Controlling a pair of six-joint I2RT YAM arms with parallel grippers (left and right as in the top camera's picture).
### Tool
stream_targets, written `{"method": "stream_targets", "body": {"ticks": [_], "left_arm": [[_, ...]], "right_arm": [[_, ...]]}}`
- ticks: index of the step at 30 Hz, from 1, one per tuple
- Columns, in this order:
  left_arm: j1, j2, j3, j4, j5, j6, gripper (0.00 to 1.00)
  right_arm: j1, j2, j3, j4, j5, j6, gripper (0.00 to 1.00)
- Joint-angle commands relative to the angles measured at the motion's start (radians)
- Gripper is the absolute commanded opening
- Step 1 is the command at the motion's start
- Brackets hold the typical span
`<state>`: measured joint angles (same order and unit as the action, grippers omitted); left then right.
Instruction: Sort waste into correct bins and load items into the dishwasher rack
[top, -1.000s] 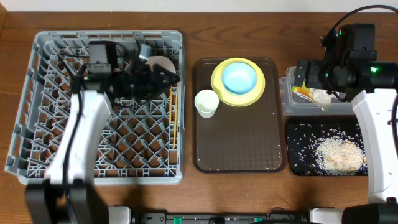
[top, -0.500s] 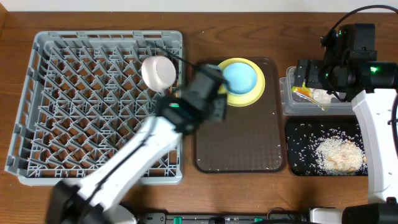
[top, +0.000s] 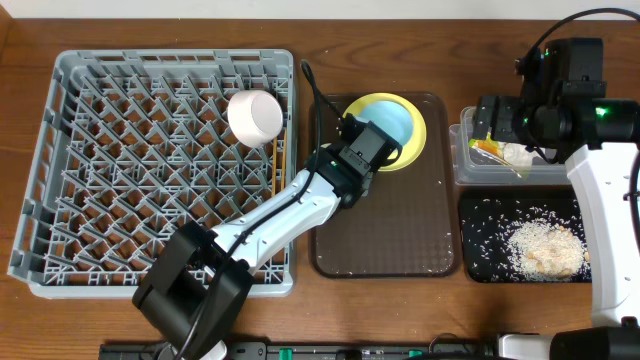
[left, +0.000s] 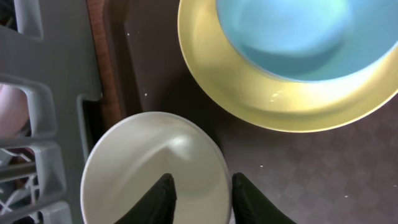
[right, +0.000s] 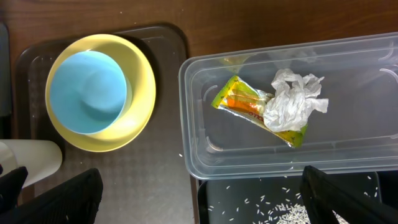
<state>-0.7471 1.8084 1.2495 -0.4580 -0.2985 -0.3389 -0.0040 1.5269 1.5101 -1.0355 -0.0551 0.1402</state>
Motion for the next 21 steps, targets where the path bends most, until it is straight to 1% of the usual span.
{"method": "stream_targets", "body": {"ticks": [1,4,6,10,15,21], "left_arm": [[0.002,-0.002,0.003,-0.004,0.007,0.008,0.32],[0.002,-0.002,0.003,-0.004,0.104,0.008,0.32],[0.001,-0.002,0.003,-0.004,0.108,0.008,0.30],[0.001,0.000,-0.002,-0.008,0.108,0.008,0.24],[0.001,0.002,-0.003,-0.026,0.108,0.008,0.19],[0.001,0.002,-0.003,-0.027,0.108,0.008,0.19]], "right_arm": [[0.007,0.002,0.004,-0.002,0.002,-0.011,0.99],[0.007,0.002,0.005,-0.002,0.002,-0.010,0.99],[0.007,0.002,0.004,-0.002,0.002,-0.011,0.99],[0.007,0.002,0.004,-0.002,0.002,-0.010,0.99],[0.007,0.002,0.004,-0.002,0.002,-0.010,0.99],[0.007,0.002,0.004,-0.002,0.002,-0.010,0.99]]}}
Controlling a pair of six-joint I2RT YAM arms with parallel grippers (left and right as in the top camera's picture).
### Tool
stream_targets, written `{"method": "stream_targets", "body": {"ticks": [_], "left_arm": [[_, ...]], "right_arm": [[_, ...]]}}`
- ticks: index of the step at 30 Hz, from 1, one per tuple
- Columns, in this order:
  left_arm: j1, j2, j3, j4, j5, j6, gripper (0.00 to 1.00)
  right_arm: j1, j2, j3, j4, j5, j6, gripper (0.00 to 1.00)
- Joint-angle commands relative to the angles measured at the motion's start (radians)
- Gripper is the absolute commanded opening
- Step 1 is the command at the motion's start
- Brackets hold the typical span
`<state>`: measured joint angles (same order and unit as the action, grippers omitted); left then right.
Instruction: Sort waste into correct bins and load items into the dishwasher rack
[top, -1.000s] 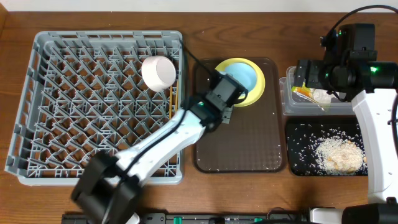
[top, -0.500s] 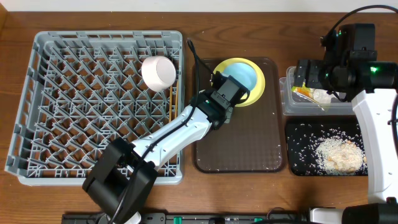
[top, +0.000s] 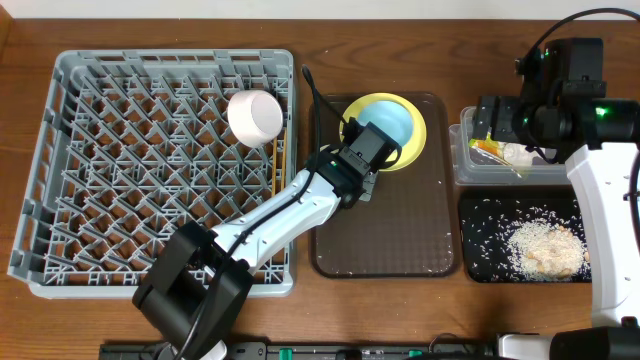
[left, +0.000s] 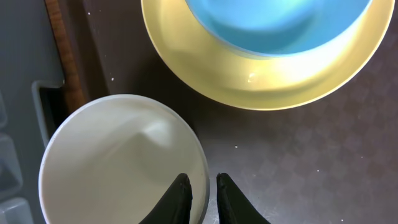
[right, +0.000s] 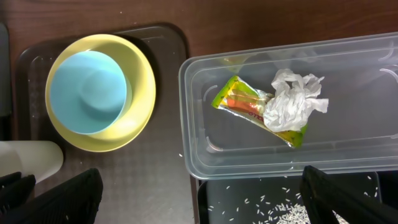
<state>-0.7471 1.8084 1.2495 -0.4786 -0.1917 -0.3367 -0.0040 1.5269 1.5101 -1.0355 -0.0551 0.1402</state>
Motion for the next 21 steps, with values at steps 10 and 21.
{"method": "stream_targets", "body": {"ticks": [10,21], "left_arm": [[0.002,0.002,-0.035,0.005,-0.003,0.006,0.06],[0.106,-0.177,0.071,0.006,0.355,-0.083,0.06]], "right_arm": [[0.007,0.002,0.004,-0.002,0.002,-0.010,0.99],[0.007,0.002,0.004,-0.002,0.002,-0.011,0.99]]}}
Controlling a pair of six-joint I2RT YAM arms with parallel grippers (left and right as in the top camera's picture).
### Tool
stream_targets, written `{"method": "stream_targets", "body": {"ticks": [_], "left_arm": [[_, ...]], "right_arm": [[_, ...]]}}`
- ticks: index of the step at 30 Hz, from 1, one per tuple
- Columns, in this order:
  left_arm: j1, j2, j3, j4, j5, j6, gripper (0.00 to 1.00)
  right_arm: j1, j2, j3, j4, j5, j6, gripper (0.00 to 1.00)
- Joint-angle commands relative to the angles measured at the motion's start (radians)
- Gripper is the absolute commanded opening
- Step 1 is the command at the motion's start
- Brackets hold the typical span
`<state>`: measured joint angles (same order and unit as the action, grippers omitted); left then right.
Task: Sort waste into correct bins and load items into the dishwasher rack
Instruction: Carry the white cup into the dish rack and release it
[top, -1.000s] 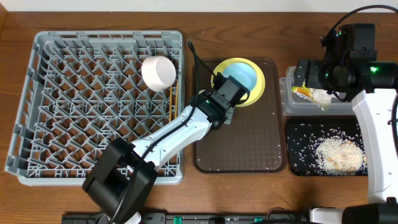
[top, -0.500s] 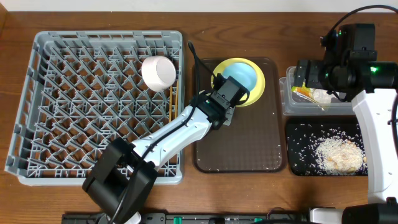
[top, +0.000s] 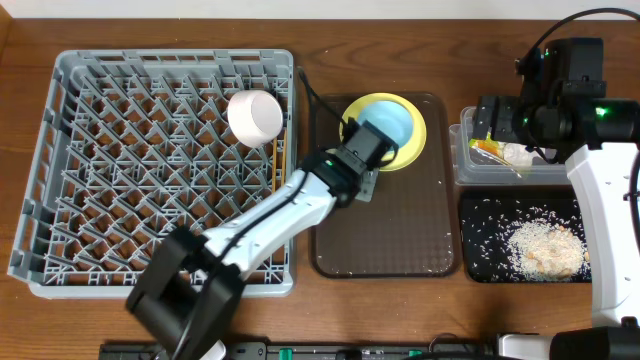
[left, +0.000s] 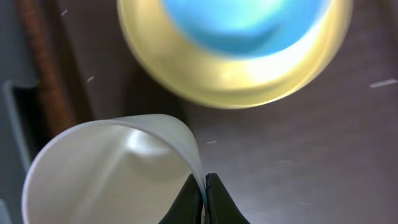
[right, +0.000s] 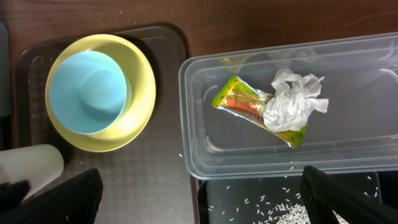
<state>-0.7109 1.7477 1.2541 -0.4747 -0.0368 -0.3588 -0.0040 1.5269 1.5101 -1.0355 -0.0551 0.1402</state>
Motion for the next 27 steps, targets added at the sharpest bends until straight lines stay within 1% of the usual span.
{"method": "stream_targets", "body": {"ticks": [1,2,4,5,7,9,12,17,21,27], "left_arm": [[0.115,-0.149,0.068,0.010,0.303,-0.085,0.06],[0.160,-0.174,0.068,0.015,0.401,-0.107,0.06],[0.271,-0.210,0.068,0.028,0.657,-0.139,0.06],[0.335,-0.216,0.068,0.032,0.808,-0.140,0.07],[0.454,-0.212,0.065,0.020,1.032,-0.134,0.07],[0.546,-0.198,0.056,-0.011,1.132,-0.127,0.07],[0.664,-0.163,0.019,-0.038,1.223,-0.113,0.07],[0.750,-0.087,-0.052,-0.039,1.310,-0.080,0.07],[0.789,-0.024,-0.074,-0.040,1.312,-0.062,0.07],[0.795,0.050,-0.085,-0.036,1.307,-0.030,0.07]], "right_arm": [[0.007,0.002,0.004,-0.002,0.002,-0.010,0.99],[0.007,0.002,0.005,-0.002,0.002,-0.010,0.99],[0.007,0.002,0.004,-0.002,0.002,-0.011,0.99],[0.007,0.002,0.004,-0.002,0.002,-0.010,0.99],[0.007,0.002,0.004,-0.002,0.002,-0.011,0.99],[0.007,0.002,0.004,-0.002,0.002,-0.011,0.99],[0.007,0.002,0.004,-0.002,0.002,-0.011,0.99],[0.007,0.002,0.005,-0.002,0.002,-0.011,0.99],[0.007,0.002,0.004,-0.002,0.002,-0.011,0.99],[0.007,0.002,0.004,-0.002,0.002,-0.011,0.99]]}}
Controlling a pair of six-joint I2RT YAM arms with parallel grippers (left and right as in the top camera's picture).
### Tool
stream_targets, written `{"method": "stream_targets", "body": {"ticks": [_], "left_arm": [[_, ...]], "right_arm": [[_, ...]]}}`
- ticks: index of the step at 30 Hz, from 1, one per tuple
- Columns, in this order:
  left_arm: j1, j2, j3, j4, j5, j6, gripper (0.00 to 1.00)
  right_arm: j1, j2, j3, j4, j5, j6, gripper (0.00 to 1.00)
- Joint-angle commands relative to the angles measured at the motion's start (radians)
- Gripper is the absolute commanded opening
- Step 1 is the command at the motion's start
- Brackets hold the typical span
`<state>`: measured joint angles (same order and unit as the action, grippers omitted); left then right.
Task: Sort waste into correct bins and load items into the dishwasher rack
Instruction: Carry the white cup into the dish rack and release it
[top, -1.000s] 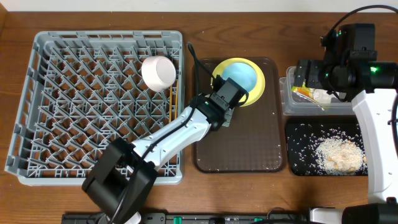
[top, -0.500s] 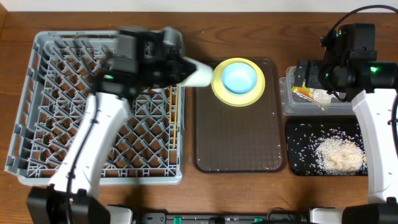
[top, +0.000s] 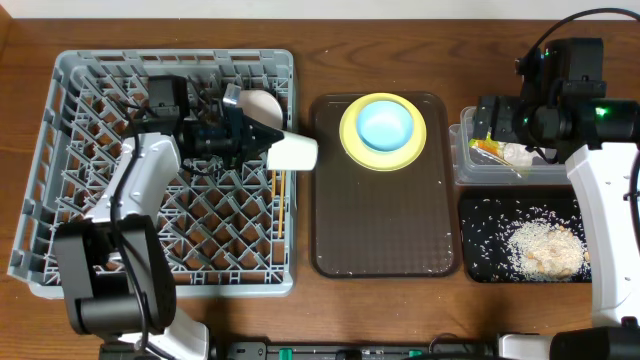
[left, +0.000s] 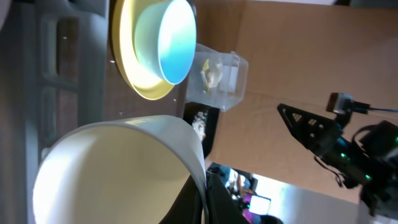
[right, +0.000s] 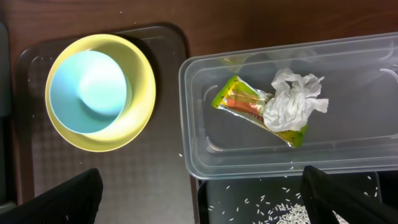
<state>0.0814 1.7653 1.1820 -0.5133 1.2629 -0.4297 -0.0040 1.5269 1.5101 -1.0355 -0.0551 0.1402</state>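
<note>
My left gripper (top: 270, 141) is shut on the wall of a cream cup (top: 293, 152), holding it on its side over the right edge of the grey dishwasher rack (top: 60, 150). In the left wrist view the cup (left: 112, 168) fills the lower left, its rim pinched between my fingers (left: 203, 198). A pale pink cup (top: 262, 104) lies in the rack just behind. A blue bowl (top: 385, 123) sits in a yellow plate (top: 350, 140) on the brown tray (top: 380, 230). My right gripper (right: 199, 202) hangs open above the clear bin (right: 205, 149).
The clear bin holds a green-orange wrapper (right: 245, 102) and crumpled plastic (right: 292, 99). A black tray (top: 490, 250) with scattered rice (top: 545, 248) lies below it. The right arm's white link (top: 610, 200) runs along the table's right side. A yellow stick (top: 275, 190) lies by the rack's right wall.
The left arm has swung from the brown tray to over the rack, with the cream cup in its grip, now on its side at the rack's right edge. The right arm has not moved.
The left gripper stood open astride the cream cup's wall on the brown tray beside the yellow plate. Its fingers were then closer together, then shut on the wall. Now the cup is off the tray and held at the rack. The right gripper stayed open over the bin.
</note>
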Motion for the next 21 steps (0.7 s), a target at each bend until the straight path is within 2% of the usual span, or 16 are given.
{"method": "stream_targets", "body": {"ticks": [1,8,12,13,17,21], "left_arm": [[0.005,0.042,-0.013,0.003,0.002,0.041,0.07],[0.059,0.053,-0.020,-0.027,-0.066,0.064,0.08],[0.086,0.053,-0.031,-0.075,-0.165,0.106,0.14],[0.090,0.053,-0.034,-0.079,-0.175,0.114,0.17],[0.103,0.053,-0.035,-0.080,-0.218,0.127,0.44],[0.133,0.051,-0.032,-0.080,-0.229,0.126,0.57]], "right_arm": [[0.007,0.002,0.004,-0.002,0.002,-0.011,0.99],[0.007,0.002,0.004,-0.002,0.002,-0.011,0.99],[0.007,0.002,0.005,-0.002,0.002,-0.010,0.99],[0.007,0.002,0.004,-0.002,0.002,-0.010,0.99],[0.007,0.002,0.004,-0.002,0.002,-0.011,0.99],[0.007,0.002,0.004,-0.002,0.002,-0.011,0.99]]}}
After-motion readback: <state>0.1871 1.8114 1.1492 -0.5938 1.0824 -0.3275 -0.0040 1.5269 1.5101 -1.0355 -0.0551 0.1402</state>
